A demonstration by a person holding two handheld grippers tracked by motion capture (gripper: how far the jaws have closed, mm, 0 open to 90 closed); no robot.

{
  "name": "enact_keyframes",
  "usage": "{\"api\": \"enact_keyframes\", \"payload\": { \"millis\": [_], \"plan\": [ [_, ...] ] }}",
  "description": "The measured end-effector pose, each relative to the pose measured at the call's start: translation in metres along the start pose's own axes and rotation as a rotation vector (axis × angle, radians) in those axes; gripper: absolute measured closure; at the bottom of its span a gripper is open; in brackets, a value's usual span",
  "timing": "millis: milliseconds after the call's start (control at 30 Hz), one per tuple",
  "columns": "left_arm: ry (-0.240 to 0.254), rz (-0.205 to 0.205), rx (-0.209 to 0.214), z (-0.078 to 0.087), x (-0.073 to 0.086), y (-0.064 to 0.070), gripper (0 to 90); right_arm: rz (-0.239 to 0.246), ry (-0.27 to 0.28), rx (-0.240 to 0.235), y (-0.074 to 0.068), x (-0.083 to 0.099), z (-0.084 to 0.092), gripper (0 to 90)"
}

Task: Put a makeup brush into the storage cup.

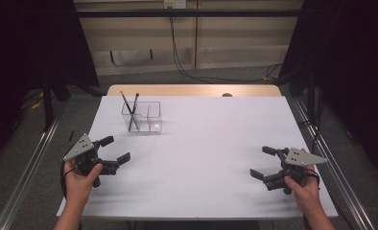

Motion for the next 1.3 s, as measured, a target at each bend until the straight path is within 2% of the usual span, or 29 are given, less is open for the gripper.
{"api": "enact_keyframes", "payload": {
  "millis": [567, 1300],
  "plan": [
    [-0.015, 0.002, -0.013, 0.011, 0.012, 0.000, 0.0, 0.003, 0.002, -0.001, 0.000, -0.001, 0.000, 1.6],
    [-0.012, -0.010, -0.013, 0.017, 0.016, 0.005, 0.1, 0.000, 0.008, 0.006, 0.002, -0.001, 0.002, 1.6]
  ]
}}
Point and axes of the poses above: each handheld gripper's, and its own axes: z roughly backward along the jaws, x roughly out of its underside, y roughly to its right, the point moved 8 cm from there along -z, roughly forward along the jaws, and after that the axes turned 11 degrees about -y, right-handed, at the moved point
